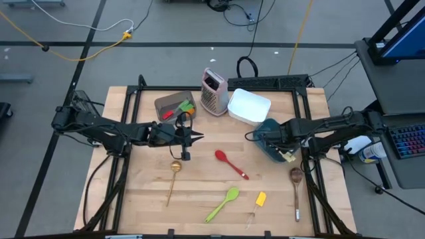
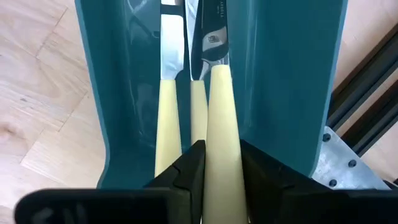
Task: Pick & Place Kitchen Items
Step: Put the yellow table knife into the blue bin, then put the red serving spoon into the white bin
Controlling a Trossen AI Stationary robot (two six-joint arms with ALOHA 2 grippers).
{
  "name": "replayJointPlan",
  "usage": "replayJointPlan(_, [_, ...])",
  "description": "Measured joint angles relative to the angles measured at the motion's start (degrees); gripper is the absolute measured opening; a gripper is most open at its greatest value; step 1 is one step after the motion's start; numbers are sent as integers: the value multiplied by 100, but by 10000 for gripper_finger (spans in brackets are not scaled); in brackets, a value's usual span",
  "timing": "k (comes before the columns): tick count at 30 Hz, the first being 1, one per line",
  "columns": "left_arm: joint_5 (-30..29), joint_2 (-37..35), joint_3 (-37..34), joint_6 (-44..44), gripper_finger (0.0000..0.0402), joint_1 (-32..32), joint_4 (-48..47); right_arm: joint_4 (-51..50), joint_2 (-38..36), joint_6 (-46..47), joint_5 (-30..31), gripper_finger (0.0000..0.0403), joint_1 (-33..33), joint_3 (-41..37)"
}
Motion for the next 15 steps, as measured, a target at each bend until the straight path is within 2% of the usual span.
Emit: replayJointPlan(15, [0,0,0,0,37,0,-9,-7,0,61,9,129,0,-2])
